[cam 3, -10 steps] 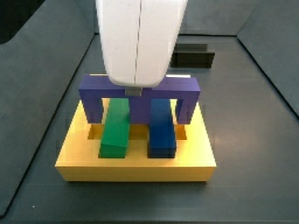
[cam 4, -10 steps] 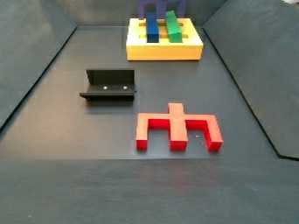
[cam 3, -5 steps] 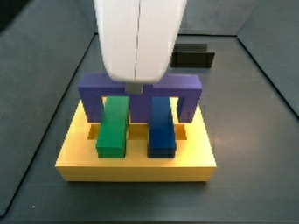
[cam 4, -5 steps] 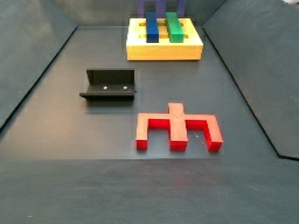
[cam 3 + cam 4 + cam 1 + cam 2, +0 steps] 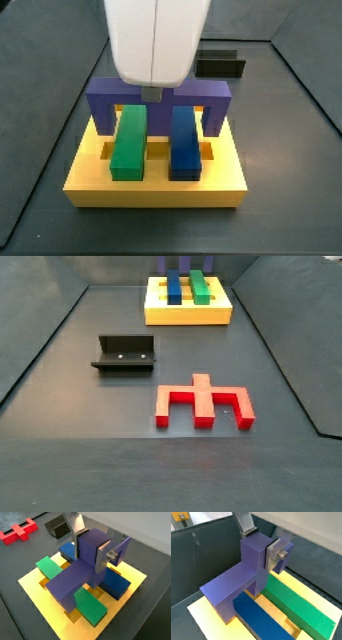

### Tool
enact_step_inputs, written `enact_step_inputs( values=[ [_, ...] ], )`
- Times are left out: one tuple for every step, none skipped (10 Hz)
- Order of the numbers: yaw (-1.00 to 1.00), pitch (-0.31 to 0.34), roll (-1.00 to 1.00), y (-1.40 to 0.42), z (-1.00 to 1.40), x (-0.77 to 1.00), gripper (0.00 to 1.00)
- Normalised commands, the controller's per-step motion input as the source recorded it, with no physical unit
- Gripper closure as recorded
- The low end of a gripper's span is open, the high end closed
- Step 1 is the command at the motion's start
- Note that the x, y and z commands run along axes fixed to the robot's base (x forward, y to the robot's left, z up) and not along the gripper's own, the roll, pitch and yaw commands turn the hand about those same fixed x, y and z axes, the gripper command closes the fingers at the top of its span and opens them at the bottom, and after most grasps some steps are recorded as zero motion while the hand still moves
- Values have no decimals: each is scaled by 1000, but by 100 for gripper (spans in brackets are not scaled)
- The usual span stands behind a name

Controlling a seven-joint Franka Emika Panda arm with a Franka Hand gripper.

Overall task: Pick up the purple object. Move up. Move to above the board. Insert the purple object.
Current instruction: Insert the purple object.

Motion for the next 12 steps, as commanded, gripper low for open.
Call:
enact_step_inputs(
  values=[
    [0, 3, 39, 0, -166, 140, 100],
    [0, 0, 33, 0, -226, 29, 100],
    [0, 0, 63, 0, -266, 0, 100],
    [0, 0, 47, 0, -149, -91, 100],
    [0, 4, 0, 0, 0, -66, 100],
    [0, 0, 0, 0, 0, -31, 100],
    [0, 6, -20, 0, 103, 0, 100],
    [0, 17, -26, 0, 171, 0, 100],
    [0, 24, -31, 0, 223, 0, 100],
    [0, 27, -26, 0, 209, 0, 100],
    [0, 0, 0, 0, -23, 0, 100],
    [0, 0, 16, 0, -120, 0, 100]
  ],
)
